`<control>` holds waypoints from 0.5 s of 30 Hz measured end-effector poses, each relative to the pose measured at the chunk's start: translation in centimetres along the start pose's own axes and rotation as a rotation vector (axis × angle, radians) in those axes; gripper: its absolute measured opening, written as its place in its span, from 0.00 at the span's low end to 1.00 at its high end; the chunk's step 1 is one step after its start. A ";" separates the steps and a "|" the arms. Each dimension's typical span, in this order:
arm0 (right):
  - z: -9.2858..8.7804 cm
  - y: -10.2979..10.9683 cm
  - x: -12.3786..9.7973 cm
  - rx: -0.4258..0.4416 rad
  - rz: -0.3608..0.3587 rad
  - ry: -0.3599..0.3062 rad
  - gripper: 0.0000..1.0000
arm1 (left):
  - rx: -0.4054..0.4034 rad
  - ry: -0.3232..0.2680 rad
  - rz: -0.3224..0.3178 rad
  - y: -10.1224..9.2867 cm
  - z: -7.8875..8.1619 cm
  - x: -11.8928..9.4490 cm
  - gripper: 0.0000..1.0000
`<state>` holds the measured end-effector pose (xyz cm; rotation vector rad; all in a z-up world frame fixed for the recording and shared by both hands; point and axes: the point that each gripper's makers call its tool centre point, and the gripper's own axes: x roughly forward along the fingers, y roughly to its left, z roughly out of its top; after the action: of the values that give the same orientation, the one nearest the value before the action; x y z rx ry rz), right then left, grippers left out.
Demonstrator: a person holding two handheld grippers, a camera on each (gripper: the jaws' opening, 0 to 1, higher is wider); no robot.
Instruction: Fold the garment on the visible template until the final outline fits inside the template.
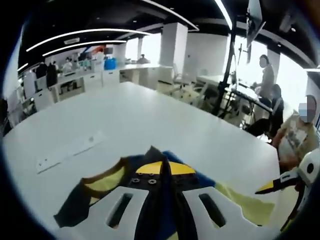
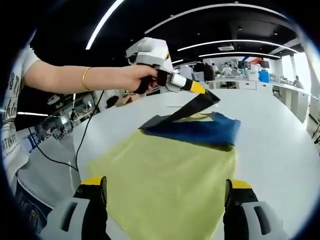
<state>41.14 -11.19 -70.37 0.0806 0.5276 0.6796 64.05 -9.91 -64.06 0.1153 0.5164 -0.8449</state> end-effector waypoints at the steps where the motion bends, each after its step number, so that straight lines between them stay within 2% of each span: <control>1: 0.0 0.0 0.0 0.001 -0.001 0.000 0.97 | -0.002 0.000 -0.004 -0.3 0.0 0.2 0.00; 7: -0.1 -0.3 -0.1 0.005 -0.006 0.000 0.97 | -0.005 0.006 -0.028 -1.7 -0.2 1.2 0.00; 15: -0.4 -0.9 -0.8 0.018 -0.028 -0.007 0.97 | -0.016 0.041 -0.033 -2.7 -1.8 2.5 0.00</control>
<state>40.98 -12.45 -70.57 0.0917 0.5276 0.6469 62.73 -12.90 -66.55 0.1096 0.5652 -0.8718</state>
